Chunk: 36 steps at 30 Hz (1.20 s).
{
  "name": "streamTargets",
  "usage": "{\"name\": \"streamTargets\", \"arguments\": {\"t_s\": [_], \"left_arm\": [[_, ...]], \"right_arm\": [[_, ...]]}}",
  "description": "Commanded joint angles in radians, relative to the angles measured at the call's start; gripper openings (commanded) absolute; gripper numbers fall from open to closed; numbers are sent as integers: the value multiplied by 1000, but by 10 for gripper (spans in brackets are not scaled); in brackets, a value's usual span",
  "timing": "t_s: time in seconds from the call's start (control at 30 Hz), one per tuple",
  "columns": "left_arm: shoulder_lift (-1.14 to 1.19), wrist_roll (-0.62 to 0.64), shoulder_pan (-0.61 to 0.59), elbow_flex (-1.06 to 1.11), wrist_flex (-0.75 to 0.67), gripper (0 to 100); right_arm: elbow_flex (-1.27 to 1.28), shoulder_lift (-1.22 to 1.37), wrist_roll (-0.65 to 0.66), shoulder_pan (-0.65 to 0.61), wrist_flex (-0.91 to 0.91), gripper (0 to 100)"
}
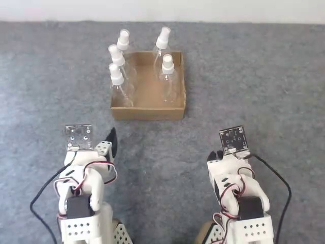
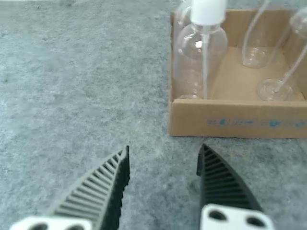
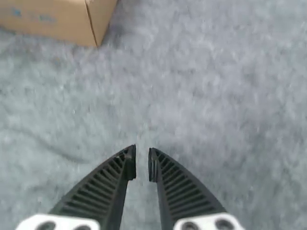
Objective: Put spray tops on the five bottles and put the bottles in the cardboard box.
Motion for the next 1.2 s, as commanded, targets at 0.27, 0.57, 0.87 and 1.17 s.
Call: {"name": "streamTargets", "arguments": {"t_s": [0.27, 0.57, 0.87, 1.17], "left_arm": [[-14, -84, 109, 4, 34, 217], [-11, -80, 101, 4, 48, 215], [-12, -84, 109, 4, 322, 215], [-12, -78, 101, 4, 338, 213]], "right_arm": [[20, -13, 9, 12, 183, 13], [20, -13, 9, 12, 208, 13], [20, -13, 9, 12, 208, 13], [20, -13, 9, 12, 208, 13]]}}
